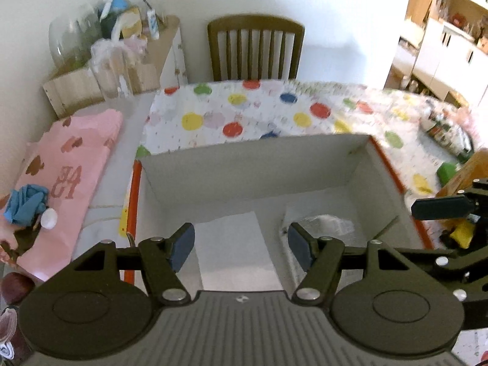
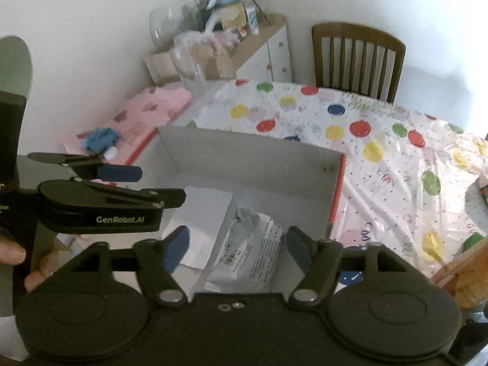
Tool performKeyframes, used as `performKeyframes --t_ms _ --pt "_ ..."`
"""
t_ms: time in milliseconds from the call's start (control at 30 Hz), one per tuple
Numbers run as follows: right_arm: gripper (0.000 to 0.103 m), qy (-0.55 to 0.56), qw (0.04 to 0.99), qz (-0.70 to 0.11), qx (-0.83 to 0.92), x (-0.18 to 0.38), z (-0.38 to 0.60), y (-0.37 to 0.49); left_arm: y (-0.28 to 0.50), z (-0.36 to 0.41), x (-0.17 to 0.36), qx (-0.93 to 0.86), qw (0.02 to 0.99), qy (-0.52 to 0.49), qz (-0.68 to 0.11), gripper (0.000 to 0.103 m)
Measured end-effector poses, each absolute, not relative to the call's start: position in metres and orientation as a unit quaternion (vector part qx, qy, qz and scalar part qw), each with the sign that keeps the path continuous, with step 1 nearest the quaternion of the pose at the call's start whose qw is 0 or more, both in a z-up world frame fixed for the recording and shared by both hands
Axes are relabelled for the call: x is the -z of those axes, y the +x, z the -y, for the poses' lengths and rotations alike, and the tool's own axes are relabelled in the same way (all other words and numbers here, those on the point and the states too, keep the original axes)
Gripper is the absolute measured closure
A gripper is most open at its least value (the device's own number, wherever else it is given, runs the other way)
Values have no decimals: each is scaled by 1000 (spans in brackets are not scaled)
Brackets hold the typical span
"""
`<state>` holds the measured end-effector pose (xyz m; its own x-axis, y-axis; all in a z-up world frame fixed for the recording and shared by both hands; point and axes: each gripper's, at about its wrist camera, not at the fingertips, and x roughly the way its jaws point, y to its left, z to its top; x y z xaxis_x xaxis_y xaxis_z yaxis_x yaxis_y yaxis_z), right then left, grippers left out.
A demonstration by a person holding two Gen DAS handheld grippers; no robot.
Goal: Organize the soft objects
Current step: 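Move both open tools back toward the tea bottle and black bag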
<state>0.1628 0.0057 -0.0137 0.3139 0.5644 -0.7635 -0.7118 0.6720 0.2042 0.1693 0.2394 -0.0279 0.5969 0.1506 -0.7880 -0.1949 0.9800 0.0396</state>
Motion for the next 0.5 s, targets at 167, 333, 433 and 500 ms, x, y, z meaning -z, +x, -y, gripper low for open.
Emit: performKeyframes --t_ms 167,333,433,500 --pt "19 -70 821 -409 -393 -3 18 150 152 -215 6 -93 913 2 -396 26" --pt "12 -58 836 -386 -386 -19 48 137 143 -188 -7 -71 923 12 -377 22" --pt "7 -49 845 -376 -378 -25 70 131 140 -172 -11 -57 927 8 -370 20" --pt "4 -40 849 -373 -371 -26 89 129 138 -160 -12 -47 929 1 -367 18"
